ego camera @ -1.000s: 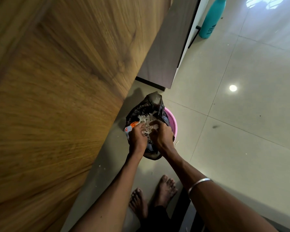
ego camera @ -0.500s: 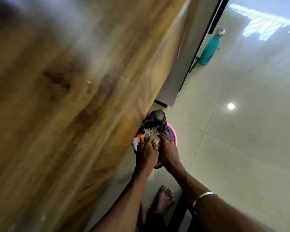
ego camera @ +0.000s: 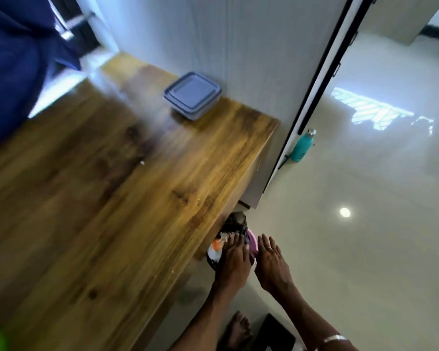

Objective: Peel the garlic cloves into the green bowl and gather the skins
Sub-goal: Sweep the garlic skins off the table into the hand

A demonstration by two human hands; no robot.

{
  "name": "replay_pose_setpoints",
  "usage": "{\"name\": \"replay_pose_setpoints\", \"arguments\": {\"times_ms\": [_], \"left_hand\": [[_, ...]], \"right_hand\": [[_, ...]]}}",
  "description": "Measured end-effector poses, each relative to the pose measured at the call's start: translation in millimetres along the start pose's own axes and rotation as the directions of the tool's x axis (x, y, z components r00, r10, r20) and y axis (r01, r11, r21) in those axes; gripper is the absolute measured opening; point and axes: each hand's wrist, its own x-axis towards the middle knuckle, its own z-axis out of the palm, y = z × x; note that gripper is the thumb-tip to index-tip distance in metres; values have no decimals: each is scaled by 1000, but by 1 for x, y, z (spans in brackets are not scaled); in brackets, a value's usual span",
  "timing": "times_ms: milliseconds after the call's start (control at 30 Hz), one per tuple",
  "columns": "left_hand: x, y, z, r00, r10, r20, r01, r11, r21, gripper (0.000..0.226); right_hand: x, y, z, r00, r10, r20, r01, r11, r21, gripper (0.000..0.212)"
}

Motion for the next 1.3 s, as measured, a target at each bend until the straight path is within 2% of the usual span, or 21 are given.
{"name": "replay_pose_setpoints", "arguments": {"times_ms": [33,100,133,200,267,333,400,433,500,567,733,1000,1300], "left_hand": [[-3,1,3,998,8,65,-4,998,-63,50],[-24,16,-6,991,21,131,-19,1000,-11,59],[-35,28,-17,993,47,111,-48,999,6,66],[-60,57,-47,998,45,50,-41,996,-84,90],[-80,73,-67,997,18,81,-1,980,-201,116],[-92,89,-83,997,49,59,-32,966,-257,125],[-110,100,-107,999,43,5,-40,953,-299,117],[-121,104,-123,999,46,-25,-51,953,-299,106],[-134,113,-152,994,49,-97,-74,960,-272,67],[-146,109,-180,980,47,-191,-101,954,-282,52],[-190,64,-235,931,-23,-365,-80,961,-265,51],[-278,-43,-285,812,-264,-520,122,949,-292,51],[-378,-124,-302,607,-462,-646,305,887,-348,49]], "right_hand": [[-10,-4,-12,999,-25,-43,24,1000,-12,63],[-27,-12,-28,994,-51,-94,43,996,-80,55],[-36,-16,-35,994,-44,-101,36,996,-82,60],[-54,-26,-53,987,-39,-153,30,998,-64,63],[-69,-40,-79,994,1,-111,-2,1000,-8,60],[-80,-52,-101,989,4,-148,0,1000,30,64],[-96,-70,-130,983,-27,-182,30,999,13,61],[-104,-81,-144,981,-47,-190,48,999,2,59],[-111,-96,-162,970,-86,-228,82,996,-27,54],[-115,-113,-175,956,-139,-258,127,990,-61,54],[-114,-176,-191,934,-265,-241,248,964,-99,55],[-130,-313,-170,867,-480,-130,461,874,-153,57],[-163,-428,-117,729,-684,32,678,714,-172,56]]}}
